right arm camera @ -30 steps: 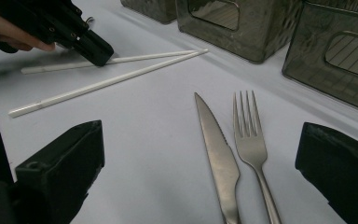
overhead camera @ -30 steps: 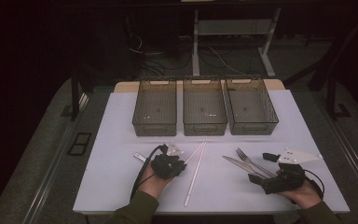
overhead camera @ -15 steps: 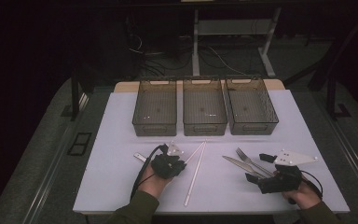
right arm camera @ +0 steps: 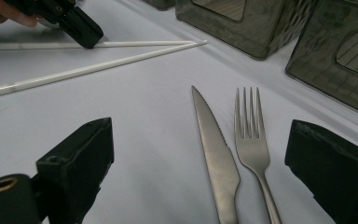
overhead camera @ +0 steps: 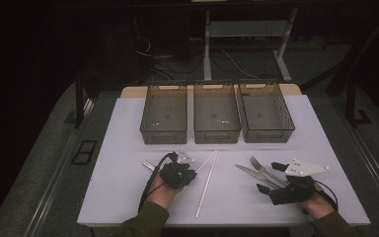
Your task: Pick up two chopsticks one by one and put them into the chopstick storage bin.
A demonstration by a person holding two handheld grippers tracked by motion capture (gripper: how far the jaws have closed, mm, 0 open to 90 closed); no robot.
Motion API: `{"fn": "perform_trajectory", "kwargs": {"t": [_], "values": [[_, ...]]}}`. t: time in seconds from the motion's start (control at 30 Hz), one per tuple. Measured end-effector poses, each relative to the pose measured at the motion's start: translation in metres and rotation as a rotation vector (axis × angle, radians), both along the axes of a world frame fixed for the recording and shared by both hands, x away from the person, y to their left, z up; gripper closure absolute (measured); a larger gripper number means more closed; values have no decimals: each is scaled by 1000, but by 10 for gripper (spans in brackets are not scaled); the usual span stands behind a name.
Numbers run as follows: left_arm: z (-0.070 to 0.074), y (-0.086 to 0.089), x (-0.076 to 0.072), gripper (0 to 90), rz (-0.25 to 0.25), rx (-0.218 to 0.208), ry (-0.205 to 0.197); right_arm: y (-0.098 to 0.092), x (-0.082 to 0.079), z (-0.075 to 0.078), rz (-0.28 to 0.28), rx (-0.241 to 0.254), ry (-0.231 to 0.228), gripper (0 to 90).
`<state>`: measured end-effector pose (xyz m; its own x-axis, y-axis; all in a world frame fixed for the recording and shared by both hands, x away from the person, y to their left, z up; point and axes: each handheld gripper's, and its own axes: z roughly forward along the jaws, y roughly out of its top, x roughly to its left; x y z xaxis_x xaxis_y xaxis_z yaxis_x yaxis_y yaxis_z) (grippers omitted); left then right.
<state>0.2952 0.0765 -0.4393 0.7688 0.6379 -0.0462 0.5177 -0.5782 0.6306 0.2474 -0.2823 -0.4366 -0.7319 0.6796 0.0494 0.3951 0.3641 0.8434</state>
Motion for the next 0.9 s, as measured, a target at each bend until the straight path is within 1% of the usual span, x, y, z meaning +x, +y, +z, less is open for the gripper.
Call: {"fn": "perform_trajectory", "kwargs": {"t": [0.17, 0.27, 0.4, 0.47, 0.53, 0.6, 0.67, 0.73, 0.77, 0.8, 0.9], "values": [[0, 2, 1, 843, 9, -8, 13, -1, 0, 0, -6, 10, 4, 80], [1, 2, 1, 846, -3, -10, 12, -2, 1, 0, -14, 14, 12, 80], [3, 0, 0, 846, -3, -15, 10, -2, 1, 0, -15, 17, 10, 80], [4, 2, 1, 846, -4, -29, 0, -3, 1, 1, -16, 17, 6, 80], [7, 2, 0, 846, 9, -49, 2, -3, 1, 1, -17, 16, 7, 80], [10, 3, 0, 846, 3, -64, -5, -3, 1, 1, -18, 16, 7, 80], [12, 3, -1, 847, 11, -87, -9, -3, 1, 1, -17, 16, 9, 80], [16, 4, -1, 847, -4, -112, -19, -3, 1, 1, -17, 16, 8, 80], [18, 4, -2, 847, 4, -129, -20, -3, 1, 1, -16, 16, 9, 80], [20, 4, -3, 847, 0, -136, -27, -3, 1, 1, -16, 16, 8, 80], [26, 5, -5, 846, -5, -179, -49, -3, 0, 1, -14, 16, 11, 80]]}}
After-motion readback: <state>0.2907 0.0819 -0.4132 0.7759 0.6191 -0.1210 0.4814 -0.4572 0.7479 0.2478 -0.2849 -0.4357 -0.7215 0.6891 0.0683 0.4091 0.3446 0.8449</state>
